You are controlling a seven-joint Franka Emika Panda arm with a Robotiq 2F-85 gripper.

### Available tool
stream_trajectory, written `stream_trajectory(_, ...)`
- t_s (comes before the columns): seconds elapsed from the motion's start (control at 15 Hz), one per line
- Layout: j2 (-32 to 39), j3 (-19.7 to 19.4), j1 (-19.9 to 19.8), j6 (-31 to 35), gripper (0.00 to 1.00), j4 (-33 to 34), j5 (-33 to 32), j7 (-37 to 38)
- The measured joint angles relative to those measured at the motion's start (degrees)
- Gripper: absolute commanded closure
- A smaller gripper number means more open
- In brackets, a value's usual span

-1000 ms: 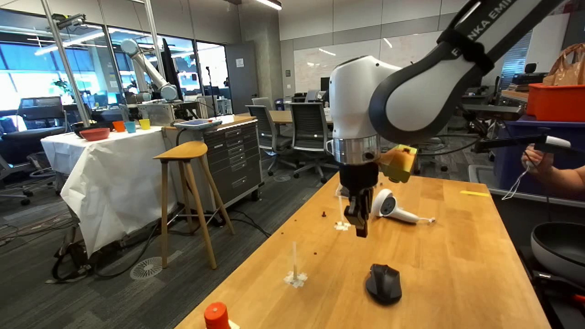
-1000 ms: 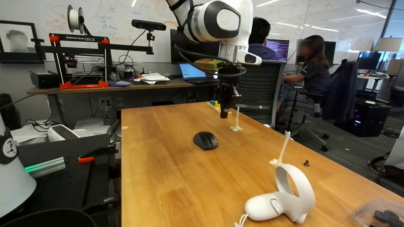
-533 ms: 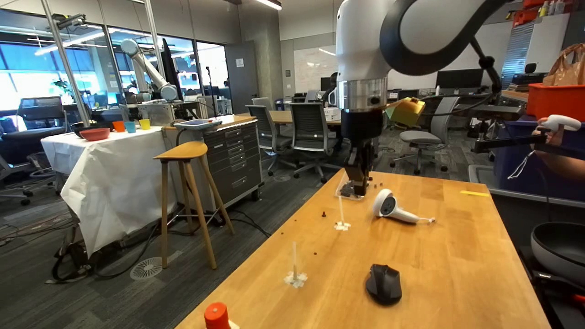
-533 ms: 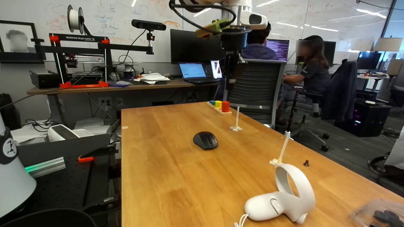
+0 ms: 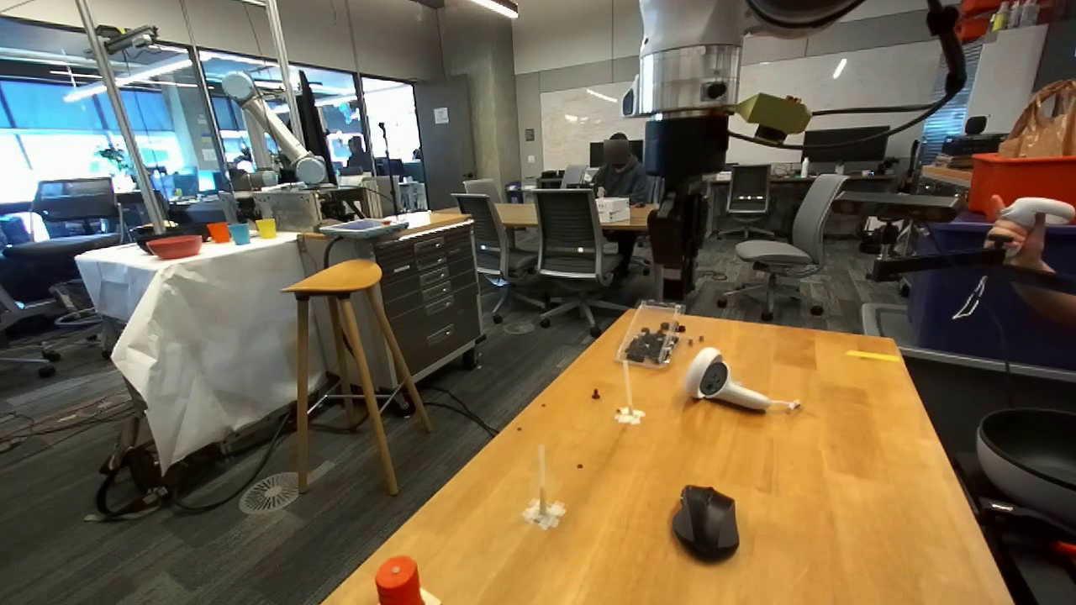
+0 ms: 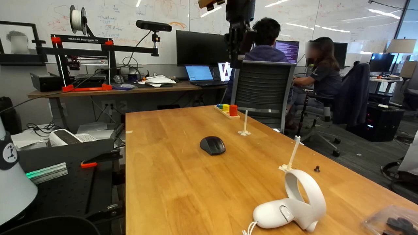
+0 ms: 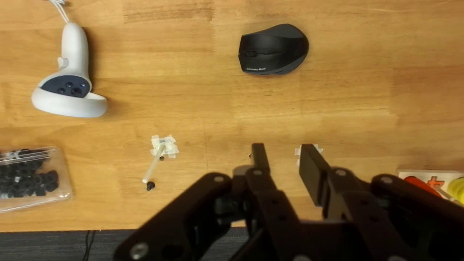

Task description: Left click the mouse

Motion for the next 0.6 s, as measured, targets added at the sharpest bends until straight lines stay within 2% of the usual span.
stream_trajectory(0.33, -2.4, -0.1, -0.9, -3.8, 0.02, 0.2, 0.9, -0.4)
stream_trajectory(0.6, -4.2, -0.3, -1.5, -6.8, 0.00, 0.2, 0.9, -0.7)
